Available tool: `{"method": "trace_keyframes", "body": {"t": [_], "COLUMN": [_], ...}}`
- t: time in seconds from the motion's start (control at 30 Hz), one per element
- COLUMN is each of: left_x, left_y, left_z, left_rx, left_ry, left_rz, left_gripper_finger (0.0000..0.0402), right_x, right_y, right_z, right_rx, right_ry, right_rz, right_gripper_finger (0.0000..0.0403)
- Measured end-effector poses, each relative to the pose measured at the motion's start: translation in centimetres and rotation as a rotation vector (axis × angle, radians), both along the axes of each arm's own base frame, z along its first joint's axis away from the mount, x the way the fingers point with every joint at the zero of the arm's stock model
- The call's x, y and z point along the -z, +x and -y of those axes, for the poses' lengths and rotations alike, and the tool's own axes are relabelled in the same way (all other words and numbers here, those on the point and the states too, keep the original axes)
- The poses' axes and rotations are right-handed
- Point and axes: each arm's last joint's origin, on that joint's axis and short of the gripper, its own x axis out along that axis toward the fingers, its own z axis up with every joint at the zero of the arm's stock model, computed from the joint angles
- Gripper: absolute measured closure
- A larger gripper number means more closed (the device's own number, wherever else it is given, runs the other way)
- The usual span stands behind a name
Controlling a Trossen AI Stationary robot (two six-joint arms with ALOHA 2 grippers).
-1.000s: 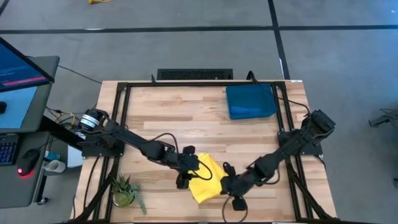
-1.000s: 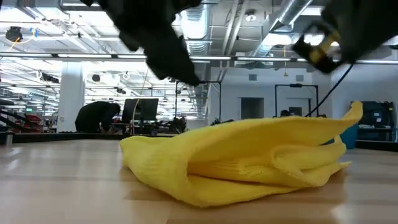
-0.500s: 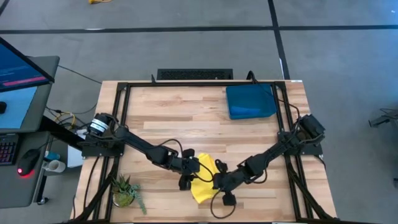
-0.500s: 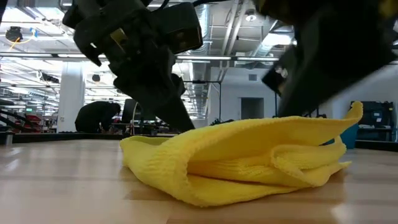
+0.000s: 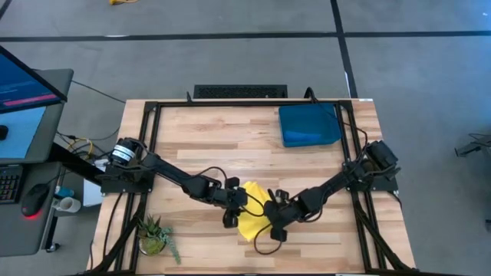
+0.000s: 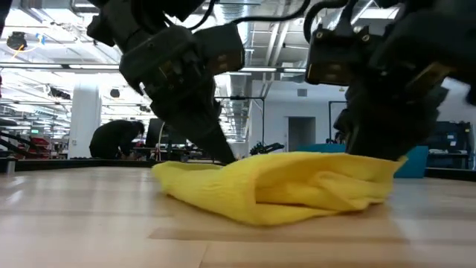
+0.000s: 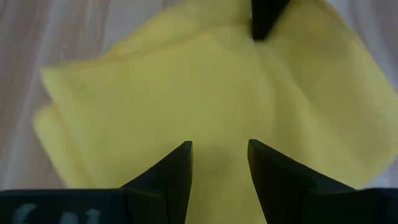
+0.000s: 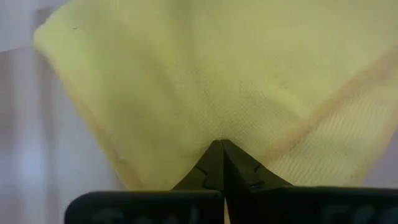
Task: Roll microfiber towels into tight, uniform cylinder then place into a basket
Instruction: Roll the yellow microfiber cloth
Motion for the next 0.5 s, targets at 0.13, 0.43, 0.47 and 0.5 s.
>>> {"method": "trace_keyframes", "body": {"t": [0.13, 0.43, 0.47, 0.5], "left_x": [0.3, 0.5, 0.5, 0.5], "left_y": [-0.3, -0.5, -0.5, -0.4], "left_z": [-0.3, -0.6, -0.7, -0.9], "left_rx": [-0.005, -0.010, -0.009, -0.013], "left_ry": [0.015, 0.086, 0.089, 0.092], "left_rz": [-0.046, -0.067, -0.067, -0.068], "left_gripper_finger": [0.0255, 0.0255, 0.0255, 0.0255], "right_x": [-0.2, -0.2, -0.5, -0.9], "right_y": [-0.2, -0.6, -0.8, -0.9], "right_z": [0.4, 2.2, 2.3, 2.4], "right_rx": [0.082, 0.280, 0.277, 0.271], "right_ry": [-0.054, -0.156, -0.165, -0.162], "right_rz": [0.018, -0.014, -0.014, -0.004], "right_gripper_finger": [0.0385, 0.0390, 0.0387, 0.0384]}}
